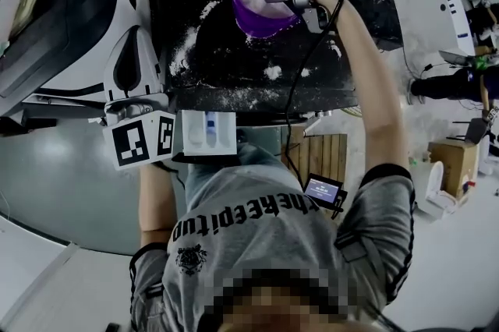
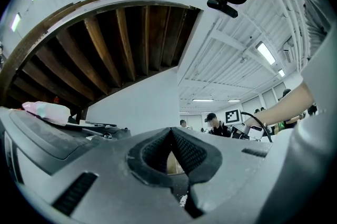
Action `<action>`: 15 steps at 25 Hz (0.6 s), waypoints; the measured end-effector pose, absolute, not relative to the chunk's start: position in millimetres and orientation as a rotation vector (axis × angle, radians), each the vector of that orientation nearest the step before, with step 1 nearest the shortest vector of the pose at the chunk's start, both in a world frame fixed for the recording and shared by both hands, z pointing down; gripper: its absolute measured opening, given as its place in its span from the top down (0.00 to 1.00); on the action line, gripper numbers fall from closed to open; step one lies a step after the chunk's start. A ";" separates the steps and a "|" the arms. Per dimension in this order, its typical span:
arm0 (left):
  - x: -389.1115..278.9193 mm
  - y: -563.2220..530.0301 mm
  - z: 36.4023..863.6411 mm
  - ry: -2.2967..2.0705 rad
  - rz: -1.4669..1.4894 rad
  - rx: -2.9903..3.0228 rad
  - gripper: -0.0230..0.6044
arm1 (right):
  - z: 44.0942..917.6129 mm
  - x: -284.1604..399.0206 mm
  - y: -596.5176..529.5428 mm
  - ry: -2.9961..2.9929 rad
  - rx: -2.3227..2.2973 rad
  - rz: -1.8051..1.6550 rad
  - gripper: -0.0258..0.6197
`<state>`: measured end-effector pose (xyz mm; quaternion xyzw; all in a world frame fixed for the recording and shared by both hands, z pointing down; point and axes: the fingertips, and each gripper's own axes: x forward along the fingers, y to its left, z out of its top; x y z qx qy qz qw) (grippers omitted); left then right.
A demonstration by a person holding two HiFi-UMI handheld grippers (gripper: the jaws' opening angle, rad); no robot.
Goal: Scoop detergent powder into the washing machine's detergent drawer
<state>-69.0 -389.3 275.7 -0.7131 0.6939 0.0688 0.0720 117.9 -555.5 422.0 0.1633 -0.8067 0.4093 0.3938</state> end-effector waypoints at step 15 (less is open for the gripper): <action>-50.3 -383.7 276.5 2.037 0.207 -2.179 0.96 | 396.7 125.5 -529.9 -2.346 0.511 1.291 0.95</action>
